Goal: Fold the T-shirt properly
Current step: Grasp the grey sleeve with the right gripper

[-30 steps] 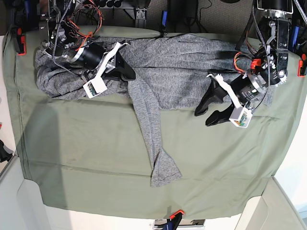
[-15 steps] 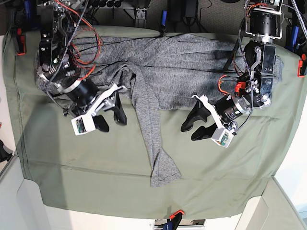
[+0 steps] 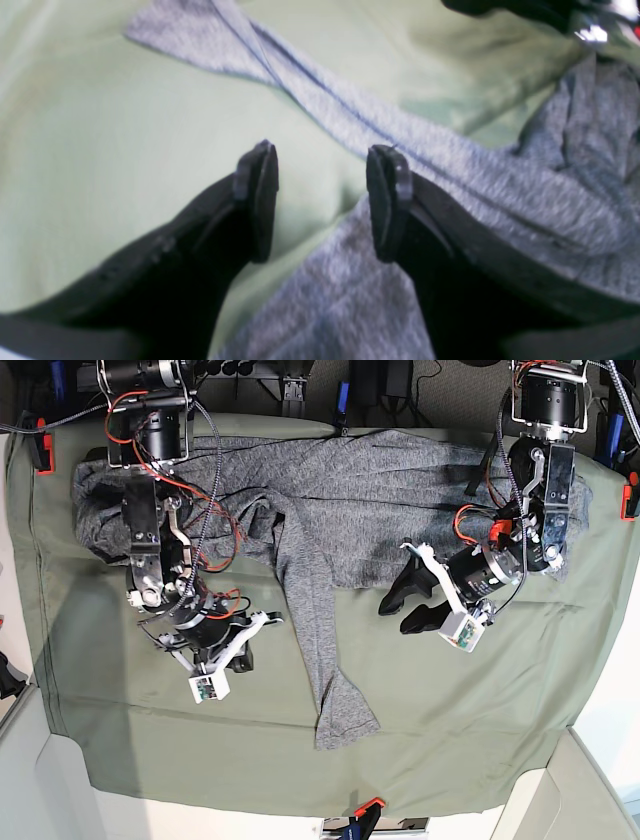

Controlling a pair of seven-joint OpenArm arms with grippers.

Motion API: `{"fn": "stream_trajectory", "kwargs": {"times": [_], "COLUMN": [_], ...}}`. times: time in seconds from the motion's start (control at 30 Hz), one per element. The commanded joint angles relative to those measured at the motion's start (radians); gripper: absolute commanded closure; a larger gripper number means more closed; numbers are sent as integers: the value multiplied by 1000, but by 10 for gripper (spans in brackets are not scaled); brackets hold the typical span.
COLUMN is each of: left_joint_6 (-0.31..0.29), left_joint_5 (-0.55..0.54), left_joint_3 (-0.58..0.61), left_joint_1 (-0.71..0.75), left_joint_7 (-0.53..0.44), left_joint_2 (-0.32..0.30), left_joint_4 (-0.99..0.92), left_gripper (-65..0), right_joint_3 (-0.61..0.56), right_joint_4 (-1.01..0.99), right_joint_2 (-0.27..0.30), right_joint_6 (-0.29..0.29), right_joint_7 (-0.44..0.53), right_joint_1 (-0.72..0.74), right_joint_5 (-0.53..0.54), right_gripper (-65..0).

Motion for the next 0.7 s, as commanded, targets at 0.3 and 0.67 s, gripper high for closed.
{"fn": "stream_trajectory", "kwargs": {"times": [0.3, 0.67], "left_joint_6": [-4, -4], "left_joint_5": [-134, -300], "left_joint_3": [-179, -288], "left_joint_1": [27, 75], "left_joint_7": [29, 122], "left_joint_2": [-29, -47], "left_joint_4": [18, 18], "left_gripper": [-287, -287], "right_joint_3": [-10, -10], "right_joint_4": [-228, -231], "right_joint_2": [-90, -88], "right_joint_6": [-20, -49], "right_joint_7": [47, 43], "right_joint_1": [118, 109], "right_joint_5": [-53, -88], "right_gripper": [0, 0]}}
